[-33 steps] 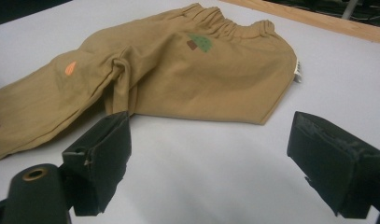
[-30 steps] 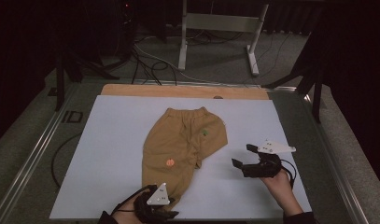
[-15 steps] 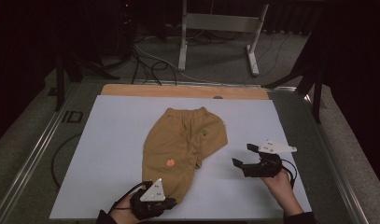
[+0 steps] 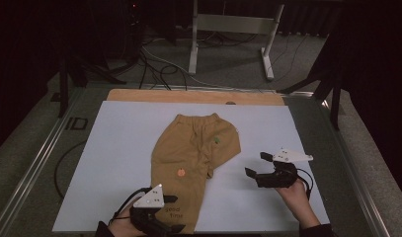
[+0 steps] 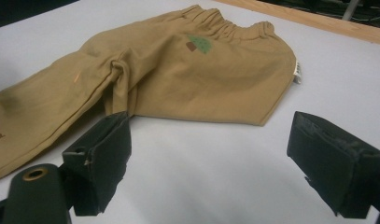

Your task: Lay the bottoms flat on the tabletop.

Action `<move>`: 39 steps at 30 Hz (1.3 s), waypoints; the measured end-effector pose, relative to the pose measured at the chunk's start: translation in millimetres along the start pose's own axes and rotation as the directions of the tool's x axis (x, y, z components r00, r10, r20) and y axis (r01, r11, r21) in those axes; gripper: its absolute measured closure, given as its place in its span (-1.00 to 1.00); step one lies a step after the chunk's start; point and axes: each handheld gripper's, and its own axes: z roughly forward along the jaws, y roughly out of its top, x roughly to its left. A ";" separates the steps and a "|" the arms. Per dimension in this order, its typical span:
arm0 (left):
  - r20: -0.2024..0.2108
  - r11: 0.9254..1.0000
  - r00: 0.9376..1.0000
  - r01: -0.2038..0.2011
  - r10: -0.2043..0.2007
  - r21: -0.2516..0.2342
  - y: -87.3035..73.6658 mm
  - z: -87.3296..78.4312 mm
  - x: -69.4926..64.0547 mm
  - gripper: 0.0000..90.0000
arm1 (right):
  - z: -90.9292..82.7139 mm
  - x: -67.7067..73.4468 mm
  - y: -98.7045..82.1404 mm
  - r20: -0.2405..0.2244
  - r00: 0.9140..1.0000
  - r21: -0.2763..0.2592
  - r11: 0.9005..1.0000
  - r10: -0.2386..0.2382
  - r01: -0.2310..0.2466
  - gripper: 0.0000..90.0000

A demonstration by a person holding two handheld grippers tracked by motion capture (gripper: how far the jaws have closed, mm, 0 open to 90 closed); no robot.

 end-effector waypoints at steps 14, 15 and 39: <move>-0.274 0.996 0.961 0.020 -0.044 -0.089 -21.4 -28.5 29.0 -0.91 | 41.8 -10.9 -6.4 -0.024 1.000 0.046 0.999 0.019 -0.018 -0.77; -0.311 0.994 0.949 0.021 -0.054 -0.108 -25.5 -30.4 31.3 -0.91 | 53.2 -13.6 -7.8 -0.017 0.999 0.074 0.997 0.027 -0.026 -0.78; -0.454 0.988 0.885 0.033 -0.098 -0.149 -37.8 -45.4 51.0 -0.92 | 114.5 -16.1 0.5 0.080 0.995 0.256 0.966 -0.065 0.043 0.25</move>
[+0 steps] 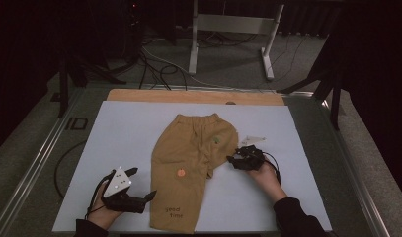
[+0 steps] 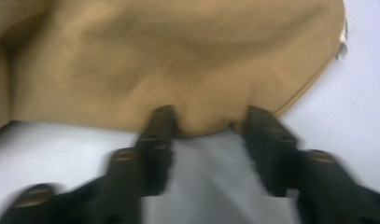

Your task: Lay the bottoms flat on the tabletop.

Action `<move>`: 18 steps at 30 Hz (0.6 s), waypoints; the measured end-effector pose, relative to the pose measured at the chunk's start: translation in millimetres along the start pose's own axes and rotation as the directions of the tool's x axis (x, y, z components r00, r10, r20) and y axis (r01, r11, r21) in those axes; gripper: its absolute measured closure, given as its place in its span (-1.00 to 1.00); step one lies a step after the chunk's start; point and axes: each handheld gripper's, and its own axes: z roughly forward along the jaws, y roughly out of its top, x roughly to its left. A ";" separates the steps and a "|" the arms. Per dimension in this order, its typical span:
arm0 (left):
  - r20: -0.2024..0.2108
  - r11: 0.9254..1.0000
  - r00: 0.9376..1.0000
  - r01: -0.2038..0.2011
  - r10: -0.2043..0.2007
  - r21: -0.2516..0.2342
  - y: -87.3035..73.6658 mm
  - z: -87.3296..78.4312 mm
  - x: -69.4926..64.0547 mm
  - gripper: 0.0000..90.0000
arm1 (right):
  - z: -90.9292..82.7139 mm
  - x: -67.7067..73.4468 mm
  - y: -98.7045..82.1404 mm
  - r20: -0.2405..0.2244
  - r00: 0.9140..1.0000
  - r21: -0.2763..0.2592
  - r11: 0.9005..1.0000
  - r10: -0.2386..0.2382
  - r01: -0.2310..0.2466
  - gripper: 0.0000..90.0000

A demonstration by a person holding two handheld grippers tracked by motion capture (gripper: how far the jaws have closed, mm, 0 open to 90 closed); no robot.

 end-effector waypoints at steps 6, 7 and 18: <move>-0.012 1.000 1.000 0.019 -0.019 -0.021 0.5 -3.3 4.0 -0.92 | 0.0 12.3 6.6 0.004 0.997 0.027 0.996 -0.082 0.082 0.96; -0.013 0.999 1.000 0.022 -0.022 -0.025 0.4 -4.0 4.3 -0.92 | -1.9 13.0 7.0 0.004 0.997 0.031 0.997 -0.074 0.073 0.97; 0.012 0.998 0.998 0.059 -0.058 -0.037 -3.8 -4.3 7.8 -0.92 | -52.8 -8.5 16.3 0.021 1.000 -0.082 0.996 -0.020 0.022 0.98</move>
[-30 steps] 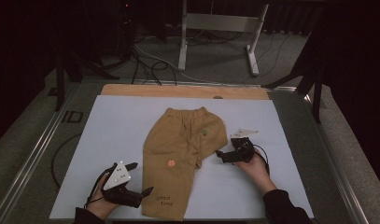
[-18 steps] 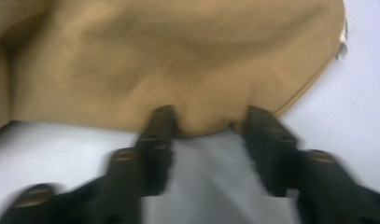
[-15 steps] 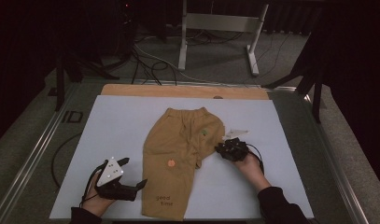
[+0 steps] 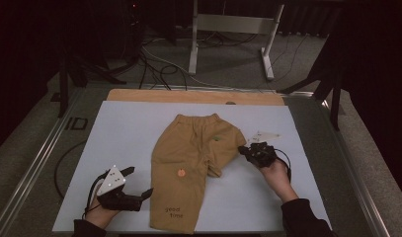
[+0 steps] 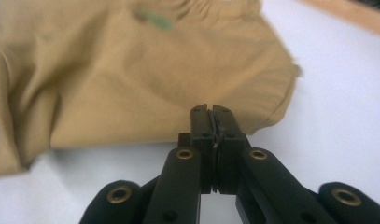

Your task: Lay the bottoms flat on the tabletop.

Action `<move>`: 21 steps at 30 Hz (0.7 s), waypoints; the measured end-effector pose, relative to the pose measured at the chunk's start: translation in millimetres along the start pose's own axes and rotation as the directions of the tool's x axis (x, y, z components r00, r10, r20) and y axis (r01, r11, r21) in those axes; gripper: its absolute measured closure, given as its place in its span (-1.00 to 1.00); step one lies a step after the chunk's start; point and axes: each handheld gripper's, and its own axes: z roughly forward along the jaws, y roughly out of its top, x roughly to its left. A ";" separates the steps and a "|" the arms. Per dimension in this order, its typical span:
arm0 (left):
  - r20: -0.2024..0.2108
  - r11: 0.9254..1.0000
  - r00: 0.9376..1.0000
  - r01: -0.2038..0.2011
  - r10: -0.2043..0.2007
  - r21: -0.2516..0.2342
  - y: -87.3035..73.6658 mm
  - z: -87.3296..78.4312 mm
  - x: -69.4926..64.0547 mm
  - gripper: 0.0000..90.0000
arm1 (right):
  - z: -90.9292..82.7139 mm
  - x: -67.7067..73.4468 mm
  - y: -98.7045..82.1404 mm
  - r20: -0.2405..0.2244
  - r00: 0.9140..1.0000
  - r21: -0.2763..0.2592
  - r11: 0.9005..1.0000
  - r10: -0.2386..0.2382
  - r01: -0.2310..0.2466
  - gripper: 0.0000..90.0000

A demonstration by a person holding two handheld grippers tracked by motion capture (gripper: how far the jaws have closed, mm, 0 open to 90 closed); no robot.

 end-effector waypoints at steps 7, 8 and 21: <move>-0.017 1.000 1.000 0.014 -0.014 -0.009 -0.6 -1.4 2.9 -0.91 | -44.9 -9.9 22.5 0.032 0.999 -0.127 0.992 0.018 -0.014 1.00; -0.015 1.000 1.000 0.012 -0.013 -0.006 -0.7 -1.4 2.7 -0.91 | -47.4 -10.5 24.1 0.019 0.999 -0.136 0.990 0.034 -0.031 1.00; -0.006 1.000 1.000 -0.012 0.012 0.004 -0.1 -0.7 -1.6 -0.91 | 21.2 -5.9 -21.4 0.019 0.998 0.061 0.996 0.057 -0.058 -0.30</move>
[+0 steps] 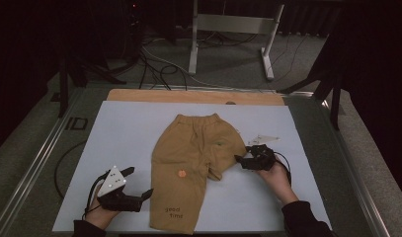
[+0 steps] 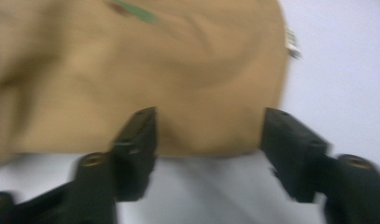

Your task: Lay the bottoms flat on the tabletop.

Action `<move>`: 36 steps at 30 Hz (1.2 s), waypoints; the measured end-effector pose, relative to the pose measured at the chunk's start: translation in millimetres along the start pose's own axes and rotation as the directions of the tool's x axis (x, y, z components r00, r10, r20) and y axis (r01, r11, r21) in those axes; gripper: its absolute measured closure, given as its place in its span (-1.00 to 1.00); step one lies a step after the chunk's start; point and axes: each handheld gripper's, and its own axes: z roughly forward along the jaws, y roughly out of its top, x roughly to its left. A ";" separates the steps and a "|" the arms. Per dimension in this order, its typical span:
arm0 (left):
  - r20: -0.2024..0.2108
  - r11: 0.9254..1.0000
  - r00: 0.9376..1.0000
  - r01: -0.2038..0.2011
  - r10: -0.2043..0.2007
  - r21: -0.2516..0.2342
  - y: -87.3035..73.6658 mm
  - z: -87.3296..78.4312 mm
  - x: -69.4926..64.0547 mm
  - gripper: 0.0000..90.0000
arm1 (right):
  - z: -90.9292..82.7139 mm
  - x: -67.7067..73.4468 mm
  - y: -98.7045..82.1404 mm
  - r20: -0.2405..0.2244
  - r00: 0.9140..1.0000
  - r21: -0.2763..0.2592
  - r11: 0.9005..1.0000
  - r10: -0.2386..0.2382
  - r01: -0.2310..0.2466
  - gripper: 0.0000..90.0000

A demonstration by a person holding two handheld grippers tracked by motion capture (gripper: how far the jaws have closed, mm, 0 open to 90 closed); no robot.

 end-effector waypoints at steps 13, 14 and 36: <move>0.007 1.000 1.000 0.003 -0.003 0.010 -0.9 1.5 -0.6 -0.91 | 18.9 3.9 -0.8 -0.046 0.999 0.050 0.999 -0.017 0.020 0.88; 0.008 1.000 1.000 0.004 -0.005 0.008 -0.6 1.1 -0.5 -0.91 | 17.3 5.5 2.1 -0.041 0.999 0.059 0.998 -0.030 0.033 0.90; -0.006 1.000 1.000 0.028 -0.028 -0.009 -0.4 -1.9 3.0 -0.91 | -28.0 37.8 91.2 -0.228 0.971 -0.198 0.980 -0.070 0.025 0.91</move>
